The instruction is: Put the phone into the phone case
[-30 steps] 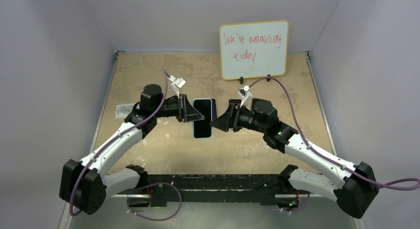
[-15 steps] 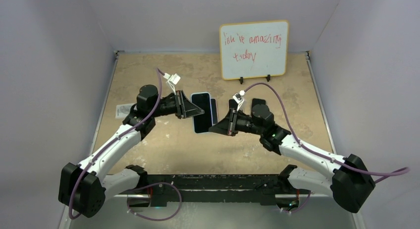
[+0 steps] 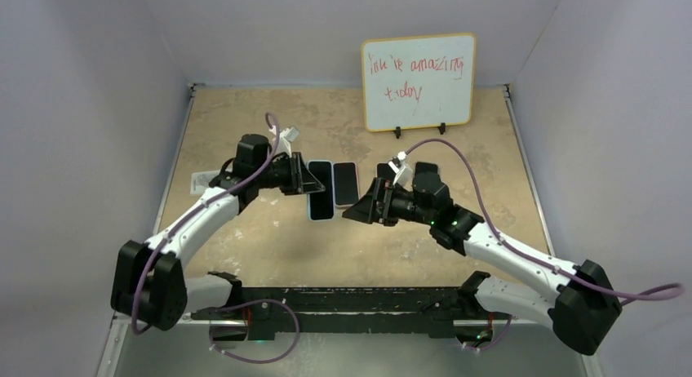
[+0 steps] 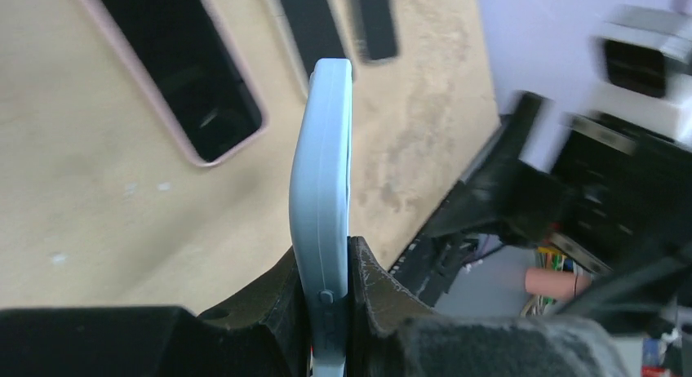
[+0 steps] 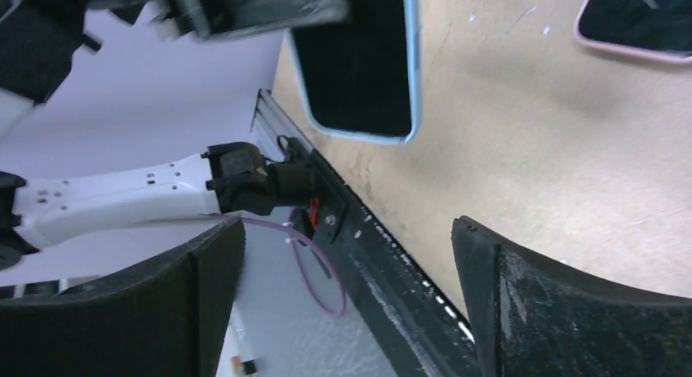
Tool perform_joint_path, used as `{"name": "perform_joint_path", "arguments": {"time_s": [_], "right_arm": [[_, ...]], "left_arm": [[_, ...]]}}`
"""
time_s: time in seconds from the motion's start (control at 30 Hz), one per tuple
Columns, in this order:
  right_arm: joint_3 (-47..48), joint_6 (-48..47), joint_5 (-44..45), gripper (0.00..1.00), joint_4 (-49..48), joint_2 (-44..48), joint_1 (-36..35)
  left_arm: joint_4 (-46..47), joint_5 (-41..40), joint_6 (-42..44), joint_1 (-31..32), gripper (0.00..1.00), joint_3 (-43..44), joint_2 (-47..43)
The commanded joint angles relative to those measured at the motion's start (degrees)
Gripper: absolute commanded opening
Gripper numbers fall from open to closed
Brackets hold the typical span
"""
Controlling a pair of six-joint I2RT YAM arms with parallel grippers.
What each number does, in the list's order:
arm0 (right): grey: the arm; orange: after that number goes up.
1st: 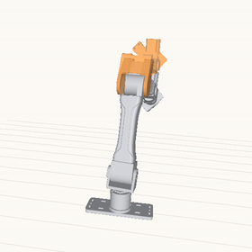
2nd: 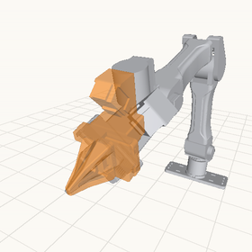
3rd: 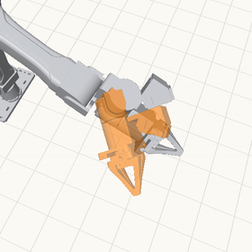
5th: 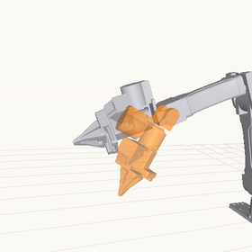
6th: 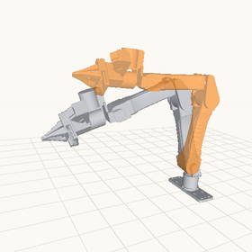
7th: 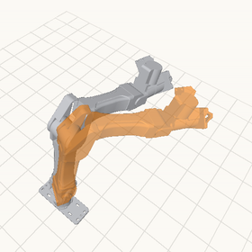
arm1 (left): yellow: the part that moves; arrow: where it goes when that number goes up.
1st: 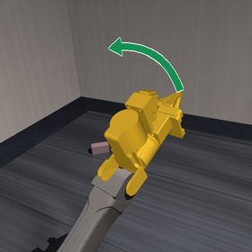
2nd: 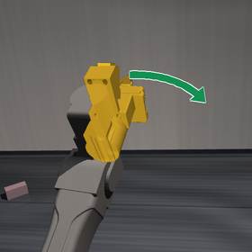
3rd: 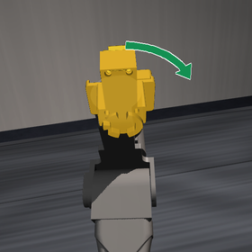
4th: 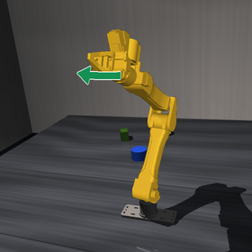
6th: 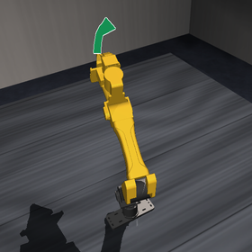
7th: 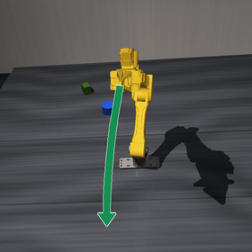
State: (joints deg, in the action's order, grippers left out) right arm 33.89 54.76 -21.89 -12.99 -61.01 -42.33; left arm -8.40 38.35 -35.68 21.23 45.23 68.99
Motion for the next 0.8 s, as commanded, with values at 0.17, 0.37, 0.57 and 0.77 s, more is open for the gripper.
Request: {"name": "perform_joint_path", "arguments": {"time_s": [0.17, 0.37, 0.57, 0.77], "right_arm": [[3.86, -5.61, 7.47, 0.99, 11.89, 7.52, 0.07], [6.08, -9.21, 7.97, 0.99, 15.96, 7.86, 0.13], [6.56, -10.76, 8.34, 0.99, 17.02, 8.29, 0.10], [6.66, -12.43, 9.54, 0.99, 18.87, 8.20, 0.12]], "left_arm": [[-8.40, 3.29, 10.18, -10.95, 0.00, 9.05, 19.46], [-6.12, 5.38, 9.92, -10.95, 0.00, 12.38, 28.55], [-6.76, 4.96, 12.69, -11.13, 0.00, 15.93, 33.33], [-8.37, -0.84, 12.92, -11.26, 0.17, 15.78, 36.63]]}}
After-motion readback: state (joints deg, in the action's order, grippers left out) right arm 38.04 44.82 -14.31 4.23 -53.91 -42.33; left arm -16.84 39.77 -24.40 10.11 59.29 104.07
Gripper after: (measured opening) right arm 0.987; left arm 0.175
